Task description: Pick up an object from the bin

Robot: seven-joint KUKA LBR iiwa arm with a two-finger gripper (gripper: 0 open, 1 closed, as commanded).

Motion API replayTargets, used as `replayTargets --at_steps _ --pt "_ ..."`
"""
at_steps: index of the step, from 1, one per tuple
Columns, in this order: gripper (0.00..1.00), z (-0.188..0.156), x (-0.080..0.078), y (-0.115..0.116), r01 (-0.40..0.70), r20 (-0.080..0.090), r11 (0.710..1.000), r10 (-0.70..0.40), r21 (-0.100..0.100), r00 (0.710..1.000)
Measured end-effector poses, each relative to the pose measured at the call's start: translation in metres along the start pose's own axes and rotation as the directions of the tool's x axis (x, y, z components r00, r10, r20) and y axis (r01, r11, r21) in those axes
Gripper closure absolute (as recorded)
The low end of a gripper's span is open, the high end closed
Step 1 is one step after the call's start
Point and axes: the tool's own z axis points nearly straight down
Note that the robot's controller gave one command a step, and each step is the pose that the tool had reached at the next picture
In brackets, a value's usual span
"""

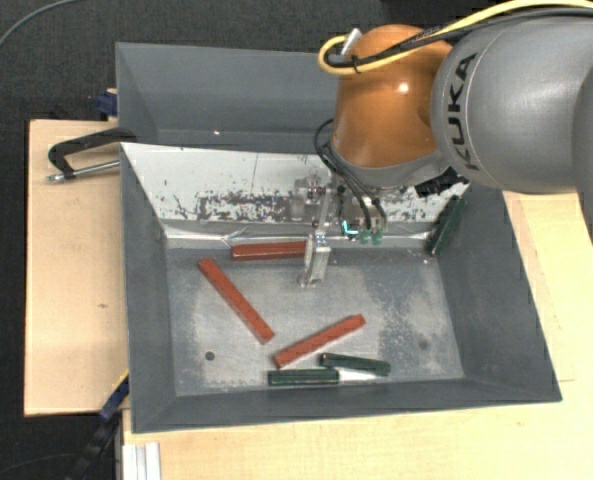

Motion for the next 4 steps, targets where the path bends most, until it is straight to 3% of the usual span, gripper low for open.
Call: replayTargets --at_steps 1,2,3,4 --pt "0.0 0.115 0.057 -0.028 0.298 0.002 0.955 -0.298 0.001 0.955" --pt "0.0 0.112 0.09 -0.026 0.511 0.008 0.86 -0.511 0.004 0.86" --pt "1.0 0.113 0.091 -0.026 0.51 0.007 0.86 -0.51 0.003 0.86" --pt "1.0 -0.052 0.058 0.026 0.83 0.015 0.558 -0.83 0.014 0.558"
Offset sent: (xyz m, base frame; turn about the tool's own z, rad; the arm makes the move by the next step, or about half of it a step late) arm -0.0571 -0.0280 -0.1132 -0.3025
